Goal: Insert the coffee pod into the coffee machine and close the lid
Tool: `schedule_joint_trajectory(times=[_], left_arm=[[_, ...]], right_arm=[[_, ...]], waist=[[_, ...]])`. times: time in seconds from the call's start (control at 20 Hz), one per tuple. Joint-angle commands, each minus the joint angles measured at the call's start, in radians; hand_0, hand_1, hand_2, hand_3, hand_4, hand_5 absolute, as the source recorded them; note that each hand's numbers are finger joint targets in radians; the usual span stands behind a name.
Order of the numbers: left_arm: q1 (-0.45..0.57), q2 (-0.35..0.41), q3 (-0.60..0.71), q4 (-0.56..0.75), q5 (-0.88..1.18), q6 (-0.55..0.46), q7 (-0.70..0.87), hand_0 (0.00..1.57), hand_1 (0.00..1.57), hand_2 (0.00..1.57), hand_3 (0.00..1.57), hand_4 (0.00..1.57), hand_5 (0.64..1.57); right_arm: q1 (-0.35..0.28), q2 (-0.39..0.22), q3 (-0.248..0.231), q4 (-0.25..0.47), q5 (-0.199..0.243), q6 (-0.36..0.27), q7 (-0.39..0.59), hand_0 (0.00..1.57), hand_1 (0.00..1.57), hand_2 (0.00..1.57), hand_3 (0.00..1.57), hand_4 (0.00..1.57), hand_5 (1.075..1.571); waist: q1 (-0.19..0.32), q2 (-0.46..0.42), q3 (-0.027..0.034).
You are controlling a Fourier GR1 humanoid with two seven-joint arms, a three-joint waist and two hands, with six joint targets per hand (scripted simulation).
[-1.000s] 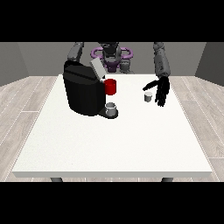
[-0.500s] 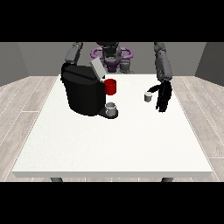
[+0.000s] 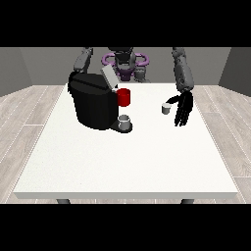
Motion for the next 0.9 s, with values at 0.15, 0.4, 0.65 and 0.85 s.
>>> schedule_joint_trajectory(times=[0.15, 0.4, 0.65, 0.85], left_arm=[[-0.02, -0.064, -0.044, 0.035, -0.062, 0.046, -0.006, 1.12, 1.12, 1.18, 1.01, 0.0, 1.571], [-0.011, -0.075, -0.059, 0.068, -0.103, 0.085, -0.032, 1.18, 1.18, 1.2, 1.08, 0.0, 1.571], [-0.022, -0.132, -0.102, 0.04, -0.138, 0.077, 0.012, 1.26, 1.26, 1.25, 1.1, 0.07, 1.571], [-0.041, -0.11, -0.071, 0.049, -0.129, 0.092, -0.036, 1.32, 1.32, 1.32, 1.15, 0.06, 1.571]], right_arm=[[-0.021, 0.008, -0.02, 0.05, 0.015, -0.041, -0.001, 0.0, 0.0, 0.0, 0.0, 0.4, 1.571], [0.03, 0.017, 0.026, 0.019, 0.017, -0.018, 0.003, 0.0, 0.0, 0.0, 0.0, 0.32, 1.571], [-0.039, -0.005, -0.02, 0.094, -0.005, -0.02, 0.058, 0.0, 0.0, 0.0, 0.0, 0.31, 1.571], [-0.028, -0.01, -0.041, 0.119, -0.031, 0.009, -0.04, 0.0, 0.0, 0.0, 0.0, 0.38, 1.571]], waist=[[0.019, -0.014, -0.0153], [-0.022, -0.034, -0.0157], [0.002, -0.082, -0.0154], [-0.007, -0.033, -0.0154]])
